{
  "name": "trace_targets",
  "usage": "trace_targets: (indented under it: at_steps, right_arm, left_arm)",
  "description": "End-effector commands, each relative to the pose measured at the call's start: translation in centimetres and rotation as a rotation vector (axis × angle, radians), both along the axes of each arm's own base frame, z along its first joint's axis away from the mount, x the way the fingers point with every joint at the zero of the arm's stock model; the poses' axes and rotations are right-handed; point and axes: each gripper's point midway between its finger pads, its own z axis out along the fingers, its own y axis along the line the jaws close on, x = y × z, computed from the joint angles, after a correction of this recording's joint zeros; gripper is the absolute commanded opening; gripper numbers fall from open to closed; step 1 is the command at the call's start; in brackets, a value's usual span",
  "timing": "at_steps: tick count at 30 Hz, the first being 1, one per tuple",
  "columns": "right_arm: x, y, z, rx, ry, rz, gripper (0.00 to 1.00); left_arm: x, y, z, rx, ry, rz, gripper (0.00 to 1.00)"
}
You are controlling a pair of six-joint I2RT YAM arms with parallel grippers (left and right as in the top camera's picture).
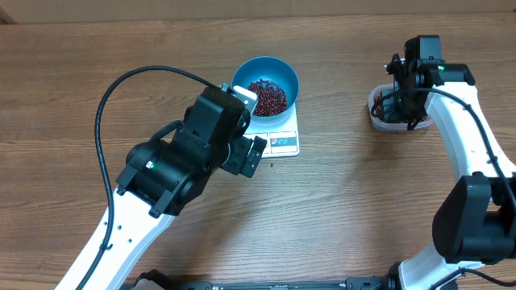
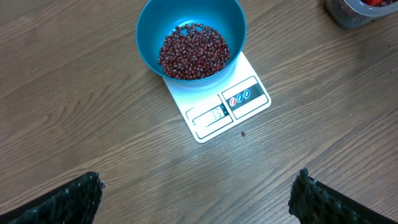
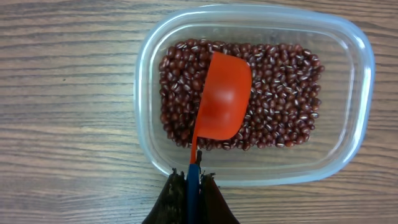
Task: Scoop item into bowl and weigh 150g on scale
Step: 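Lower the red scoop into the beans and drag it through them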
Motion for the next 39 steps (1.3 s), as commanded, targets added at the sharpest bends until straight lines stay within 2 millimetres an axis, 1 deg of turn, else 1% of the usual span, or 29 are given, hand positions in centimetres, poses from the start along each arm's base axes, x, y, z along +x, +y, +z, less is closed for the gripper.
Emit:
trace_targets:
  at_steps: [1, 7, 12, 17, 21, 27, 30, 35, 39]
  right_arm:
    - [0.1, 1.5, 0.0, 0.070, 0.004, 0.095, 0.04]
    - [0.1, 2.1, 0.2, 0.163, -0.008, 0.147, 0.04]
    - [0.0, 1.5, 0.2, 0.178, -0.008, 0.135, 0.04]
    - [-0.2, 1.2, 0.2, 0.175, -0.002, 0.159, 0.04]
    - [-0.1, 1.4, 0.4, 0.226, -0.015, 0.163, 0.03]
    - [0.0, 1.0, 0.9, 0.340, -0.051, 0.157, 0.04]
    - [-0.1, 0.3, 1.0, 0.359, -0.056, 0.133, 0.04]
    - [-0.6, -0.6, 0.3, 0.366, -0.045, 0.109, 0.04]
    - [-1.1, -0.1, -0.7, 0.407, -0.044, 0.128, 0.04]
  left_arm:
    - [0.2, 0.0, 0.0, 0.002, -0.002, -0.010, 1.00]
    - [0.2, 0.0, 0.0, 0.002, -0.002, -0.010, 1.00]
    - [0.2, 0.0, 0.0, 0.002, -0.002, -0.010, 1.00]
    - [0.2, 0.0, 0.0, 0.002, -0.002, -0.010, 1.00]
    - [0.2, 0.0, 0.0, 0.002, -0.002, -0.010, 1.00]
    - [0.2, 0.0, 0.0, 0.002, -0.002, -0.010, 1.00]
    - [0.2, 0.0, 0.0, 0.002, -0.002, -0.010, 1.00]
    - [0.2, 0.0, 0.0, 0.002, -0.002, -0.010, 1.00]
    - [0.2, 0.0, 0.0, 0.002, -0.002, -0.010, 1.00]
